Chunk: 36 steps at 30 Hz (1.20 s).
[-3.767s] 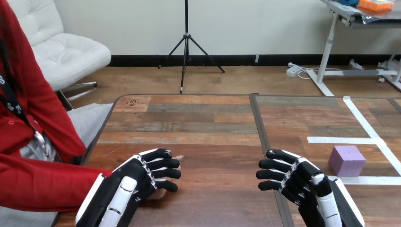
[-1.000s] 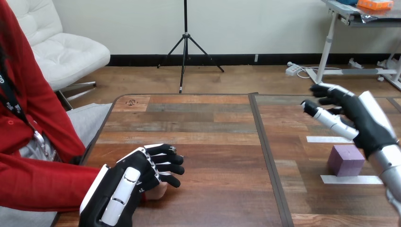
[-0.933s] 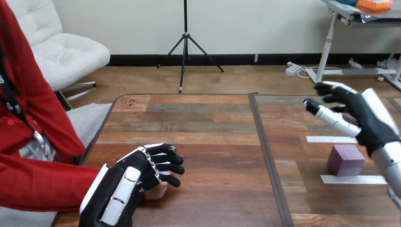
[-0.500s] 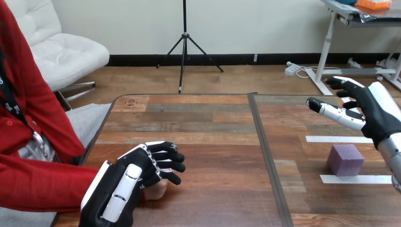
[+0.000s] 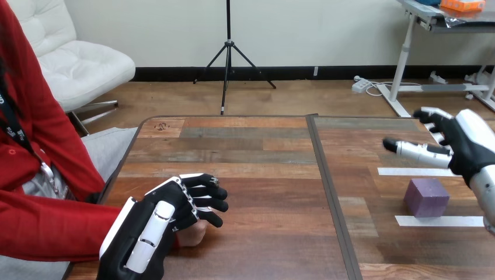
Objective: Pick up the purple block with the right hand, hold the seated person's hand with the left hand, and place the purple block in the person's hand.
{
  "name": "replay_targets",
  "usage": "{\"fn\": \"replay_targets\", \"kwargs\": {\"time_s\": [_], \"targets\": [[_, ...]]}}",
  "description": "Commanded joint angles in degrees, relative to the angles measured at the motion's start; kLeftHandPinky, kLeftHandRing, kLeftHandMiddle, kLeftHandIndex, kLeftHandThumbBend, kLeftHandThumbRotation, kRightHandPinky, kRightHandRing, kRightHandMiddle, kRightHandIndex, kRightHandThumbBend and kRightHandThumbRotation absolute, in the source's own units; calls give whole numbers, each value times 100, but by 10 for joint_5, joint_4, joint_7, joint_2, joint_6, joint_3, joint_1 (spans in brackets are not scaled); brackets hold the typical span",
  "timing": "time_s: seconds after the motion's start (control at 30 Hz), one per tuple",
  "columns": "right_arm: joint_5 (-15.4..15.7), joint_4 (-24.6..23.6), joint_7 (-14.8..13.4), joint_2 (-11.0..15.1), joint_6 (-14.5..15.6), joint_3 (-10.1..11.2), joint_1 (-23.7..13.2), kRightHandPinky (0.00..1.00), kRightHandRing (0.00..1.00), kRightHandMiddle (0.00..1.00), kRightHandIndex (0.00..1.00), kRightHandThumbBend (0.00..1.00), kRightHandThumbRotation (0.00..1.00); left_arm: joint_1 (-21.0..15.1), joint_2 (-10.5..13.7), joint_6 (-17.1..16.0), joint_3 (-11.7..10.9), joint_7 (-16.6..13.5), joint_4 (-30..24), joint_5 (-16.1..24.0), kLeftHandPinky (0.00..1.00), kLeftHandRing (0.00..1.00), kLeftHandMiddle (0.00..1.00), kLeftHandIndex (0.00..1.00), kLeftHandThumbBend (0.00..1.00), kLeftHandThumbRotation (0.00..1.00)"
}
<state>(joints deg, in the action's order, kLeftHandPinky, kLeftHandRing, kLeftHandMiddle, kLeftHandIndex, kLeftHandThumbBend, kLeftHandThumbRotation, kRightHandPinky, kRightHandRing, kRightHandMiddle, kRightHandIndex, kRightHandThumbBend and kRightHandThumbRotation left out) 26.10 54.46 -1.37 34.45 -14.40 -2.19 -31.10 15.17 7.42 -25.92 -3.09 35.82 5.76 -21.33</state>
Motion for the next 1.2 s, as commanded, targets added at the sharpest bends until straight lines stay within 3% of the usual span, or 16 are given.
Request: {"fn": "replay_targets", "kwargs": {"time_s": [0.0,0.37,0.47,1.17], "targets": [[26,13,-22,20,8,-28,-56,71,84,87,86,89,66,-34,0,-13,-4,0,4,1,52,61,64,64,47,82],[54,55,-15,21,38,-64,-76,68,83,87,87,98,60,-38,2,-19,-5,3,11,3,52,61,64,64,48,83],[58,71,-1,20,47,-76,-82,69,84,88,87,99,58,-39,2,-19,-4,0,9,5,51,61,63,63,48,83],[70,146,15,8,58,-123,-89,75,88,90,90,100,52,-40,3,-13,-7,4,9,-3,49,59,62,62,48,78]]}}
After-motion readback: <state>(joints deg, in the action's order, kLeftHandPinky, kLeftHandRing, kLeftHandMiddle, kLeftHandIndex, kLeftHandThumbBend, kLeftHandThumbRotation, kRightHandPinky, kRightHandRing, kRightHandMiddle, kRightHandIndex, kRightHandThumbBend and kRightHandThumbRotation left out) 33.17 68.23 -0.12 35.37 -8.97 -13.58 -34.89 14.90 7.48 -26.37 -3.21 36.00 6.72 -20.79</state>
